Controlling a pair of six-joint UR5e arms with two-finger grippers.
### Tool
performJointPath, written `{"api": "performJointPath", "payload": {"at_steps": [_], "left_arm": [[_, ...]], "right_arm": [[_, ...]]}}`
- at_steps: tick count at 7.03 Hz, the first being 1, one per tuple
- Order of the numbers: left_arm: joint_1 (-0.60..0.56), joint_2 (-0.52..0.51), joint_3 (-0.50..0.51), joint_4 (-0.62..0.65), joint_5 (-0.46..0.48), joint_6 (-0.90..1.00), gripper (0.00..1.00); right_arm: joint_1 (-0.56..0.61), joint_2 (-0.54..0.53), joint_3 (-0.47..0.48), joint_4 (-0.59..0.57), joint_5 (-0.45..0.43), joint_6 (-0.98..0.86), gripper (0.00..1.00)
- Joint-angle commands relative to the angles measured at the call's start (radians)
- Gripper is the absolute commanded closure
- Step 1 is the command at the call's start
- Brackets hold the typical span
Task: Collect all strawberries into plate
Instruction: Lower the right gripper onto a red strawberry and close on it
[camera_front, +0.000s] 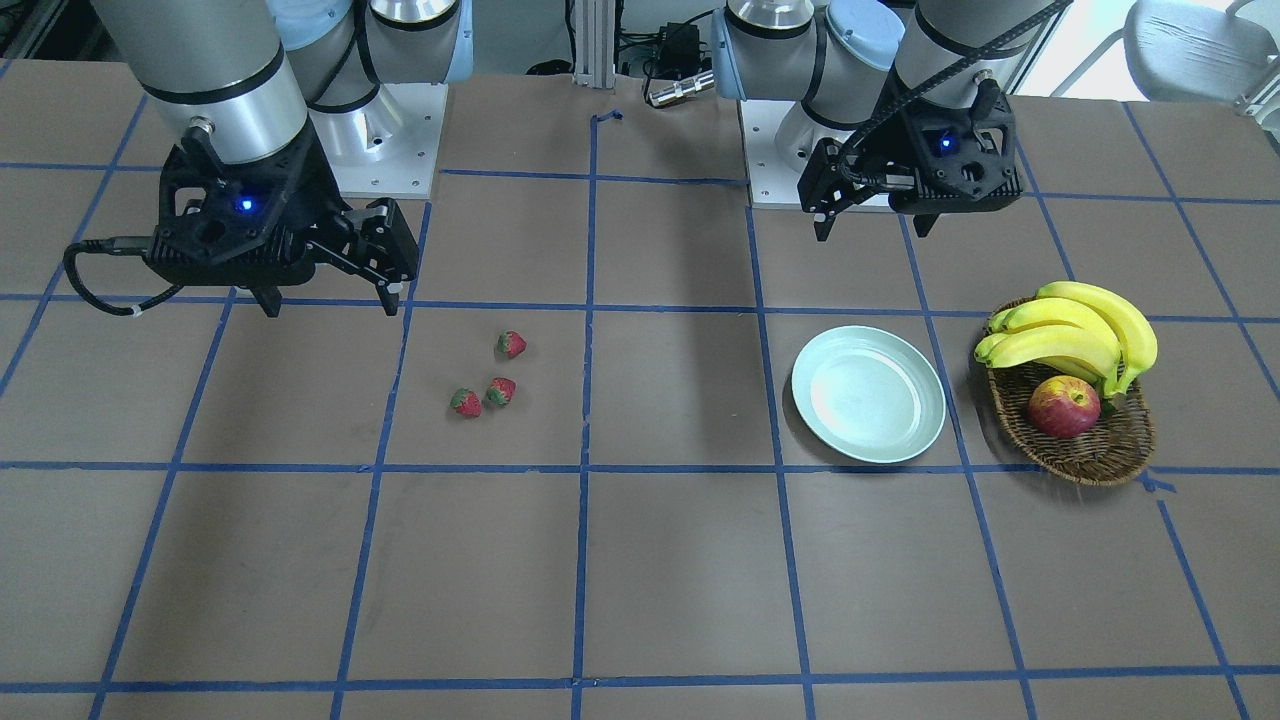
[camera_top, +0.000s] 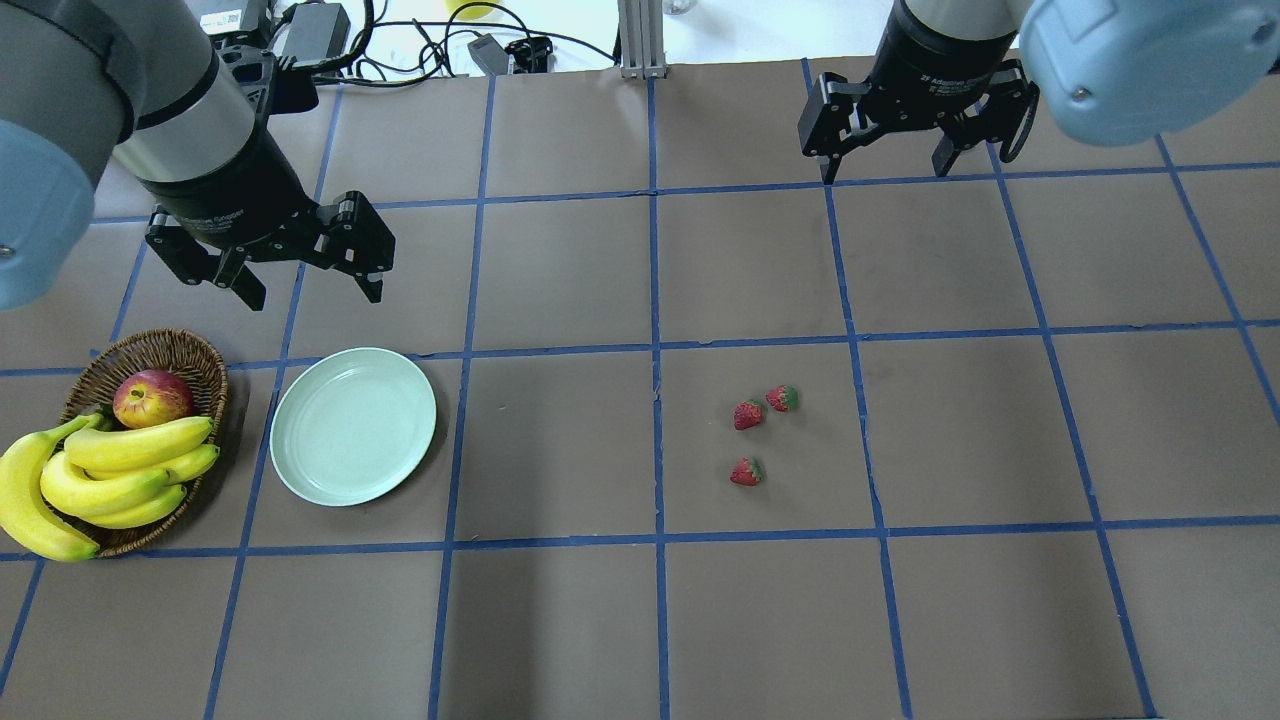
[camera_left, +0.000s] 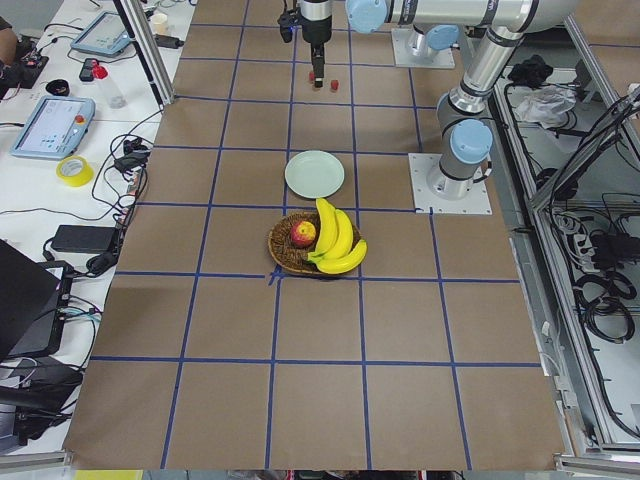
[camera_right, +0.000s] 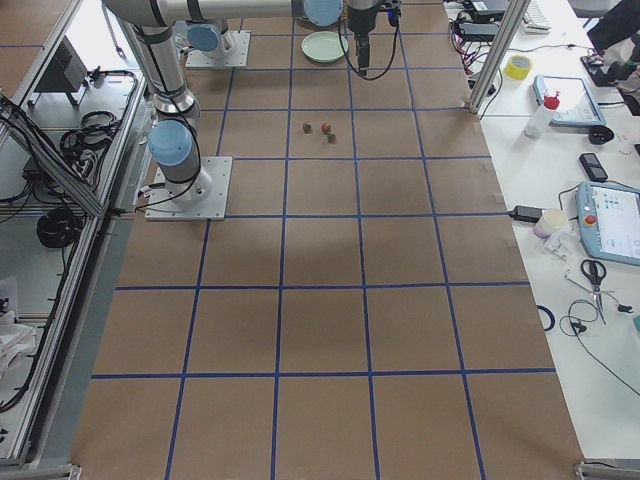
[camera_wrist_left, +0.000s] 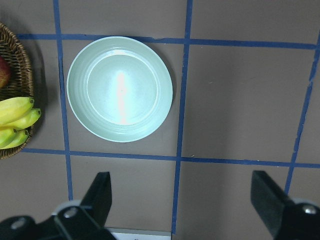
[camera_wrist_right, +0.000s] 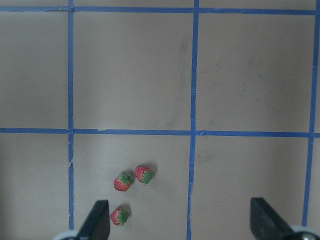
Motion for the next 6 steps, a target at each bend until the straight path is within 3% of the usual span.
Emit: {"api": "performJointPath", "payload": {"at_steps": [1,5,6], "left_arm": [[0.001,0.0,0.0,0.001,0.002,0.0,0.0],[-0.001,0.0,0.0,0.001,0.002,0.0,0.0],[-0.001,0.0,0.001,0.003,0.002,0.0,0.0]], "right_arm": [[0.004,0.057,0.038,-0.018,0.01,0.009,0.0],[0.007,0.125,0.357,-0.441,0.028,0.01,0.0],[0.005,0.128,0.435,-0.493,0.028,0.012,0.0]]}}
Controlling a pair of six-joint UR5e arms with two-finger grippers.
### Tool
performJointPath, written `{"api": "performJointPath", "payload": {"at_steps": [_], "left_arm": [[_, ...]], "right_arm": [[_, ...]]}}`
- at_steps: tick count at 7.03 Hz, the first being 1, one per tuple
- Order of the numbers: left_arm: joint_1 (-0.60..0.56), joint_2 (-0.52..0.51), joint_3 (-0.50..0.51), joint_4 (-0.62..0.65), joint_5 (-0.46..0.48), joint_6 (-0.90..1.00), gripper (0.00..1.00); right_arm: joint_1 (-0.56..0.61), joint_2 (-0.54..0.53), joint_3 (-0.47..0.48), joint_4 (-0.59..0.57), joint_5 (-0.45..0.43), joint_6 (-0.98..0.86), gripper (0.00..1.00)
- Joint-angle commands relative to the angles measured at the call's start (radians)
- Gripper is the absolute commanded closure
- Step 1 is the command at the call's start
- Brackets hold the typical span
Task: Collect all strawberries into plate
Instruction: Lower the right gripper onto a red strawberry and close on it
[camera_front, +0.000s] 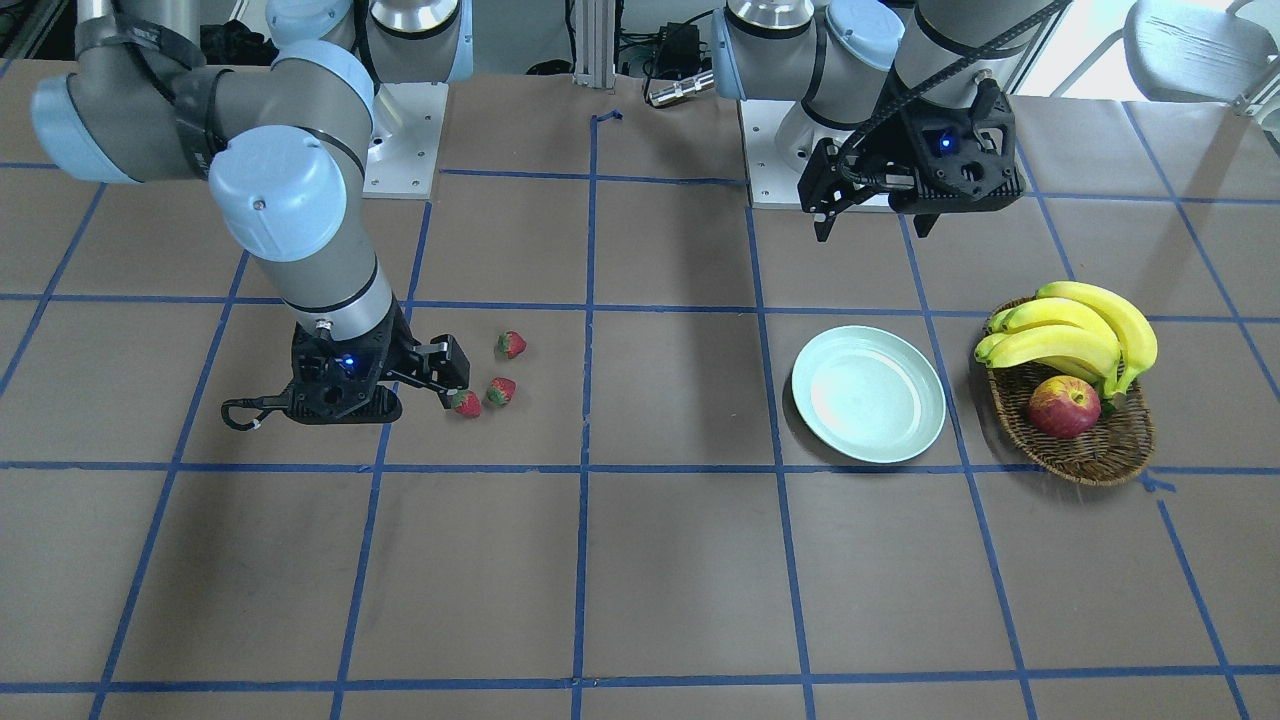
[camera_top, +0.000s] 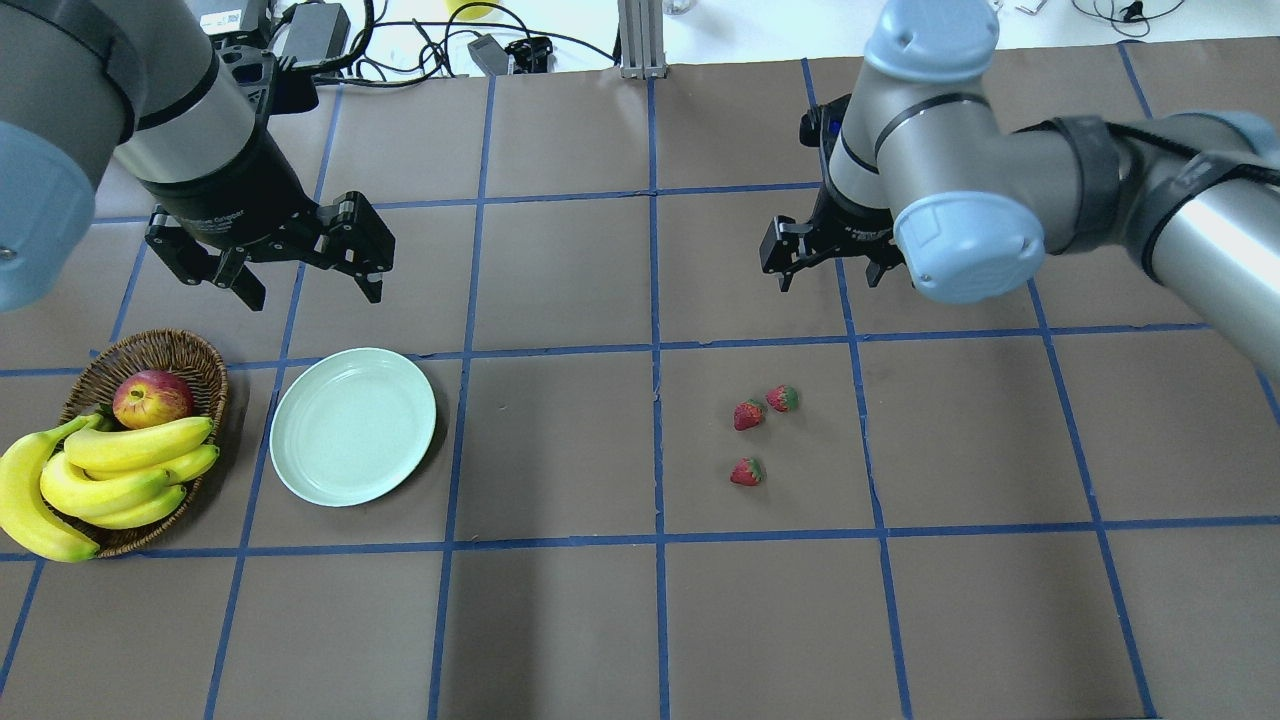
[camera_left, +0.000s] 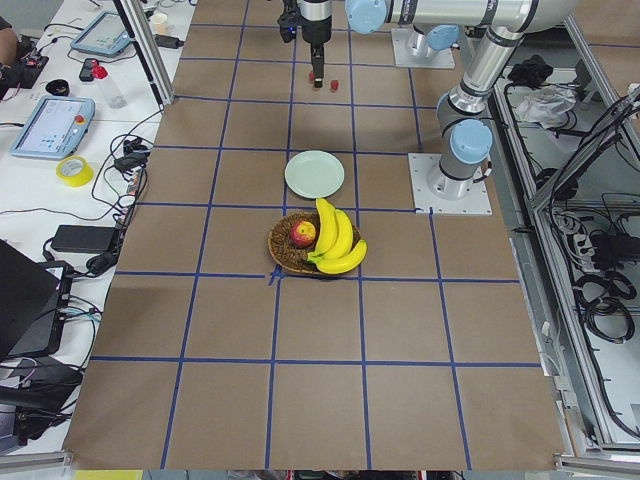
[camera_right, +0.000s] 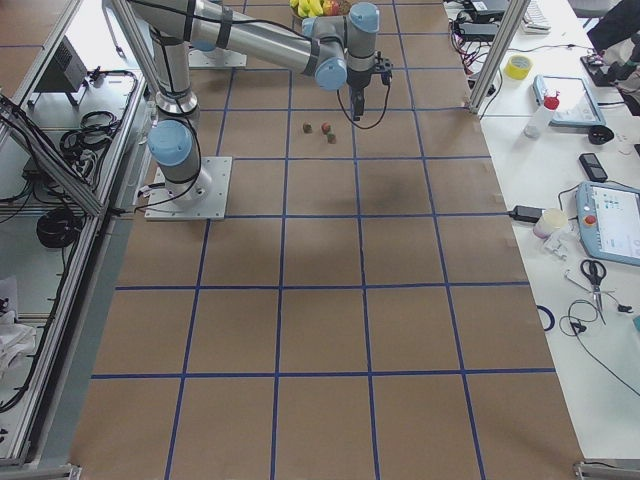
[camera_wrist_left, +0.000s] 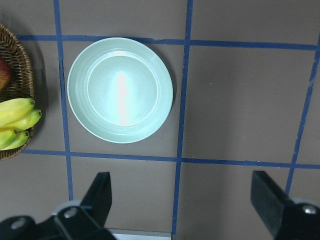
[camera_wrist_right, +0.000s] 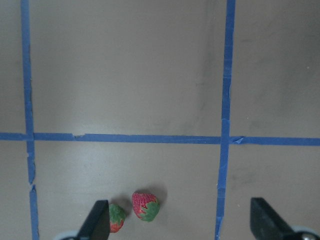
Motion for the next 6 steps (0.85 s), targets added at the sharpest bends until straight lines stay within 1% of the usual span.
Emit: {"api": "performJointPath", "payload": {"at_steps": [1,3,4,6], "left_arm": [[0.0,0.0,0.001,0.001,0.0,0.0,0.0],[0.0,0.0,0.001,0.004,0.0,0.0,0.0],[0.0,0.0,0.001,0.006,0.0,0.0,0.0],[0.0,0.0,0.001,0.006,0.0,0.0,0.0]], "right_arm": [[0.0,0.011,0.152,-0.106,-0.001,0.007,0.0],[0.005,0.042,0.183,-0.144,-0.001,0.034,0.0],[0.025,0.063,0.19,-0.179,0.016,0.11,0.0],[0.031,0.103,0.19,-0.219,0.022,0.132,0.01]]}}
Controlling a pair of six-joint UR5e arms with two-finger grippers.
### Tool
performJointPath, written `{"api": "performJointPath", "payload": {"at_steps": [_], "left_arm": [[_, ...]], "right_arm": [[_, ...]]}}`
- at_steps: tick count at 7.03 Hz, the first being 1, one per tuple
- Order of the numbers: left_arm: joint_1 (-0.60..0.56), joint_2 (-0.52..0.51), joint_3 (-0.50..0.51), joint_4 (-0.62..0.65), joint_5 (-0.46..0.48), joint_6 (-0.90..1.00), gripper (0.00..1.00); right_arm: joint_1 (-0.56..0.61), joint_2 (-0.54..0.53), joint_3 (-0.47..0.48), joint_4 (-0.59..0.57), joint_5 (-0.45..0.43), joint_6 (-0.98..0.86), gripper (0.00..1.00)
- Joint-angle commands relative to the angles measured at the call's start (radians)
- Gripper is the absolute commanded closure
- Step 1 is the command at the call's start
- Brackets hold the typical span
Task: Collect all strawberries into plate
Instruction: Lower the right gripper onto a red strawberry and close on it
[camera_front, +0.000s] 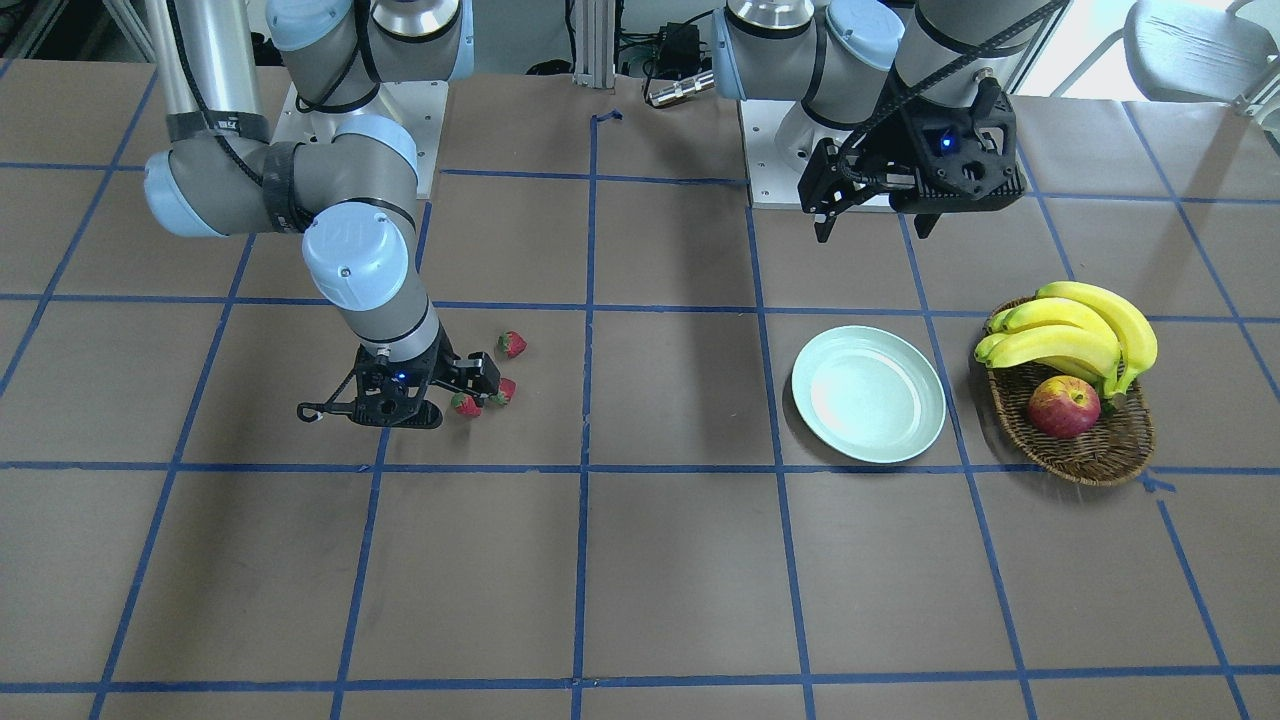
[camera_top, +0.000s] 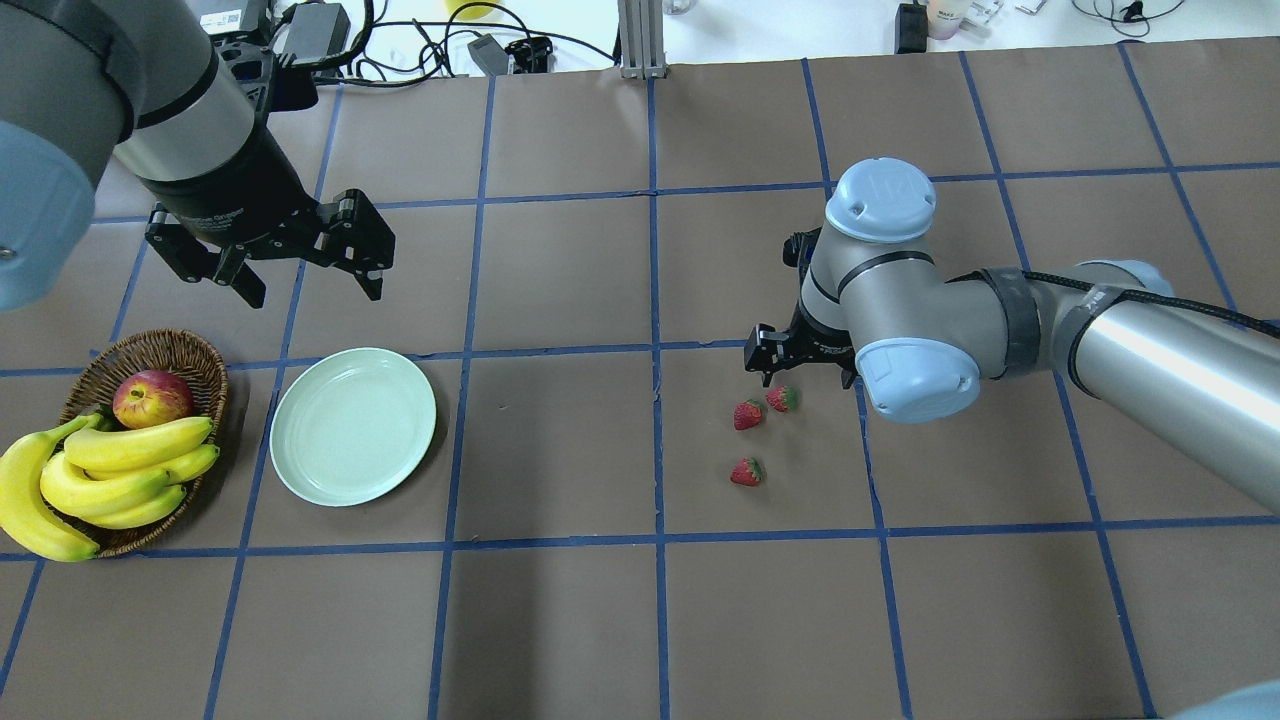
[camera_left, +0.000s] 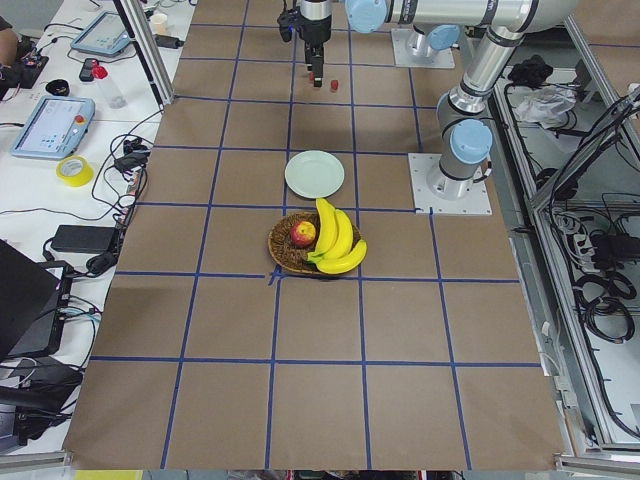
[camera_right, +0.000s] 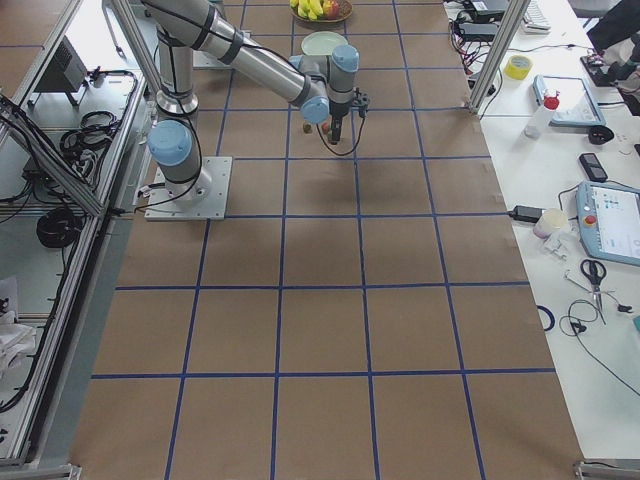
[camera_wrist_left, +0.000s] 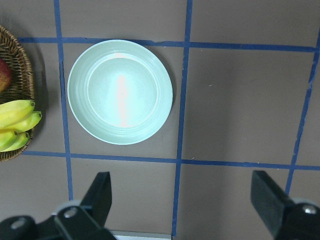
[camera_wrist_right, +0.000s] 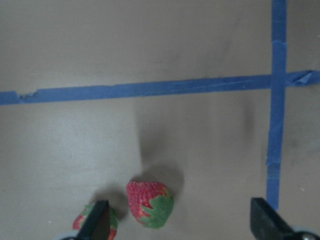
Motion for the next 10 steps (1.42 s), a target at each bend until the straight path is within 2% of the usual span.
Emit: {"api": "performJointPath", "payload": {"at_steps": [1,2,3,4,6,7,10], "left_arm": [[0.0,0.0,-0.001,0.0,0.0,0.0,0.0],[0.0,0.0,0.0,0.0,0.0,0.0,0.0],[0.0,0.0,0.0,0.0,0.0,0.0,0.0],[0.002,0.0,0.0,0.0,0.0,0.0,0.0],[0.0,0.0,0.0,-0.001,0.003,0.0,0.0],[0.0,0.0,-0.001,0.0,0.023,0.0,0.0],[0.0,0.0,-0.001,0.002,0.023,0.0,0.0]], "right_arm": [[0.006,0.039,0.001,-0.043,0.01,0.021,0.01],[0.006,0.044,0.003,-0.043,0.024,0.021,0.05],[0.005,0.043,0.003,-0.042,0.024,0.021,0.14],[0.005,0.043,0.003,-0.036,0.022,0.019,0.3],[0.005,0.043,0.003,-0.03,0.019,0.01,0.53],[0.005,0.043,0.004,-0.027,0.022,0.007,0.6],[0.005,0.044,0.004,-0.01,0.022,-0.019,0.62]]}}
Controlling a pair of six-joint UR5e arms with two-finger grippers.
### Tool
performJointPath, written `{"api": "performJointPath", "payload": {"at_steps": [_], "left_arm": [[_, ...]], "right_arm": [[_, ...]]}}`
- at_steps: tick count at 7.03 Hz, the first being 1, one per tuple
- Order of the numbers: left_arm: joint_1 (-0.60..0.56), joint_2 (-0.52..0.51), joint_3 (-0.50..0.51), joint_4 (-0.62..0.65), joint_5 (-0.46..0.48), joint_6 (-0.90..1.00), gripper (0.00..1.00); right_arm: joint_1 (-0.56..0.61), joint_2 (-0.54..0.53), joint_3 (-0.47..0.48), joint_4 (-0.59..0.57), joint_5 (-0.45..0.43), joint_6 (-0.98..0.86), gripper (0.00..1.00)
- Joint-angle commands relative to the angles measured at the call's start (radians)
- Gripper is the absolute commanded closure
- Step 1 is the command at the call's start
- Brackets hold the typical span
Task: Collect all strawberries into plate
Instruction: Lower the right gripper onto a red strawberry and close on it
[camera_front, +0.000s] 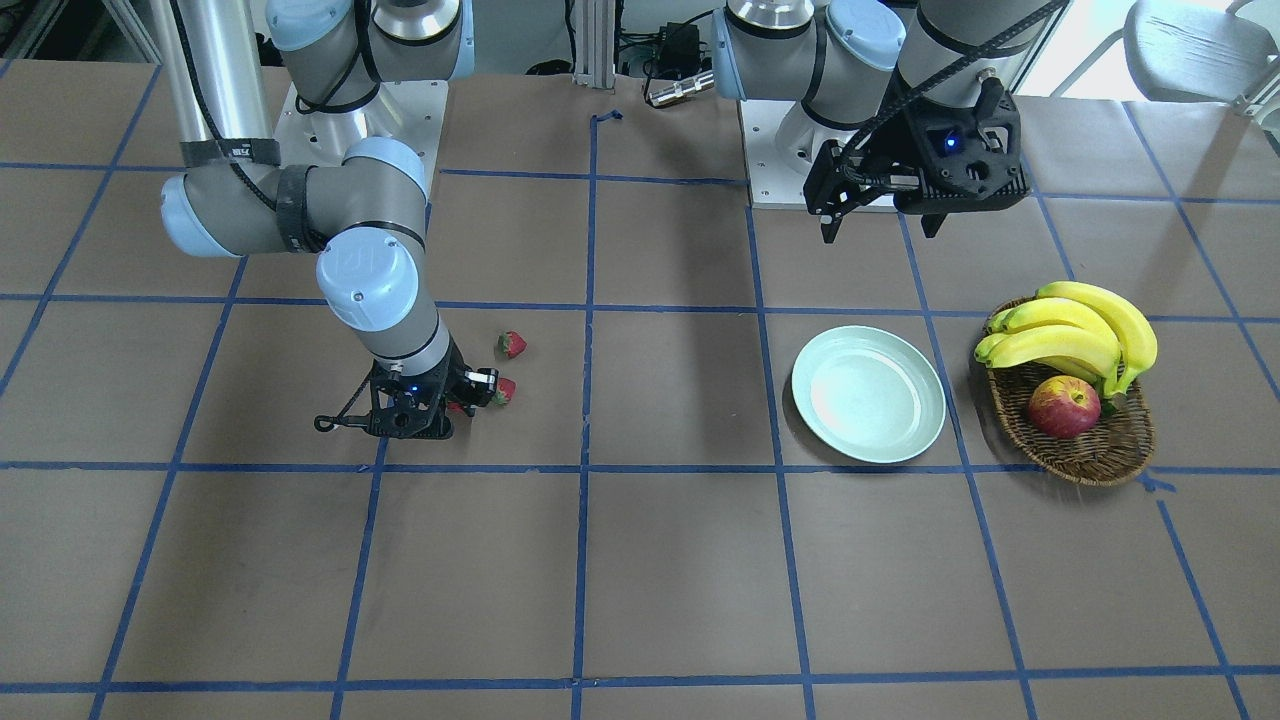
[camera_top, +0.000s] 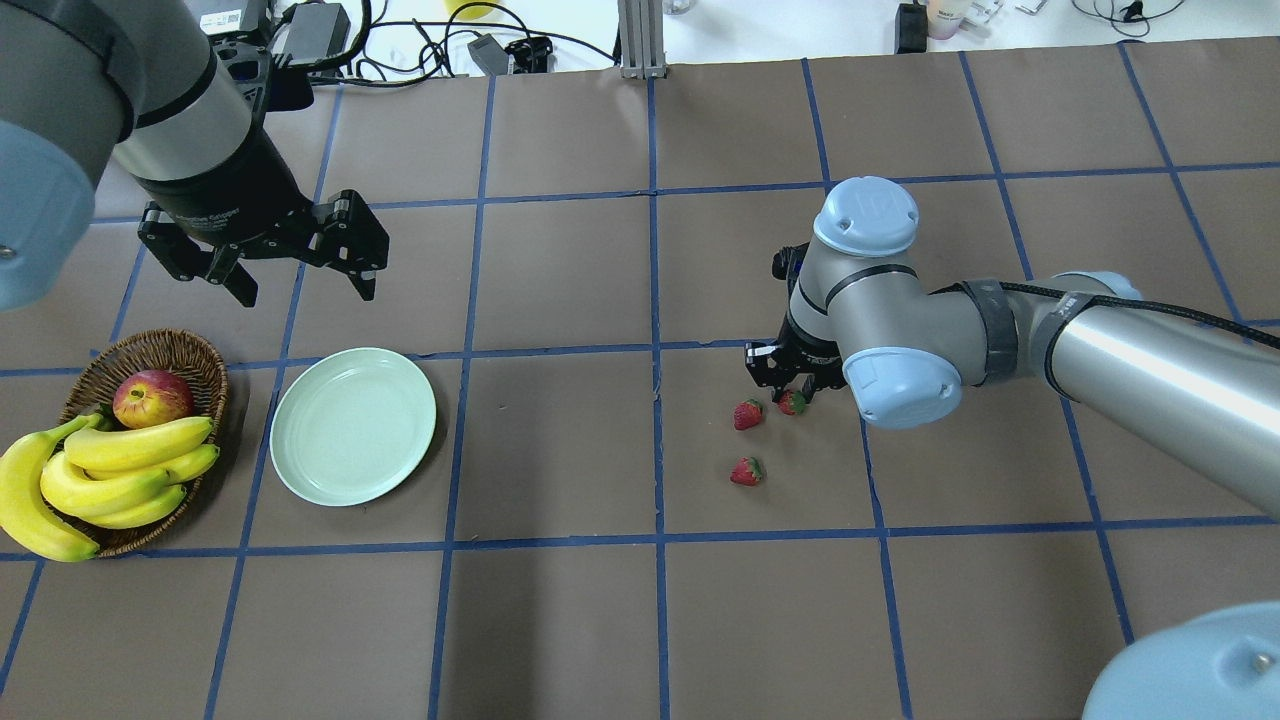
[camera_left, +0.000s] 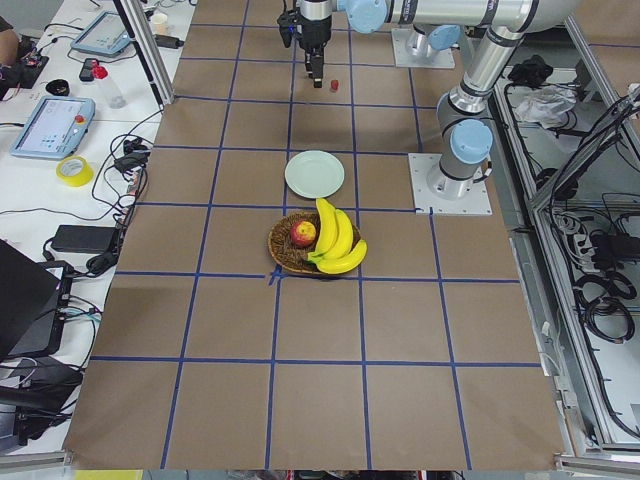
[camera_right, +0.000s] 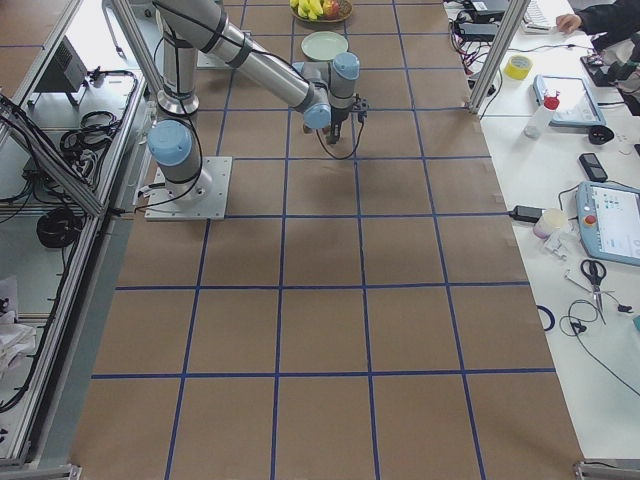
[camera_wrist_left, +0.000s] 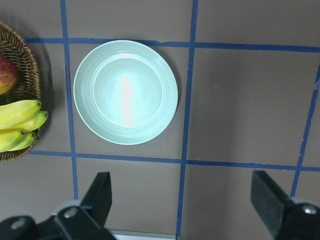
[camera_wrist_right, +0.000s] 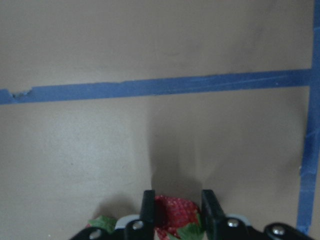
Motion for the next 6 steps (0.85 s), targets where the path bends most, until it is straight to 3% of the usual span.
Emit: {"api": "performJointPath", "payload": {"at_steps": [1,2,4,6], "left_arm": [[0.0,-0.002,0.0,0.002,-0.001,0.0,0.0],[0.003,-0.002,0.0,0.007,0.001,0.0,0.0],[0.001,-0.002,-0.001,0.005,0.001,0.0,0.0],[0.003,-0.002,-0.001,0.005,0.001,0.0,0.0]], "right_arm": [[0.0,-0.002,-0.001,0.014,0.0,-0.031,0.68],[0.0,-0.002,-0.001,0.014,0.0,-0.037,0.69],[0.0,-0.003,-0.001,0.066,0.0,-0.051,0.82],[0.0,-0.011,-0.014,0.074,-0.006,-0.056,0.84]]}}
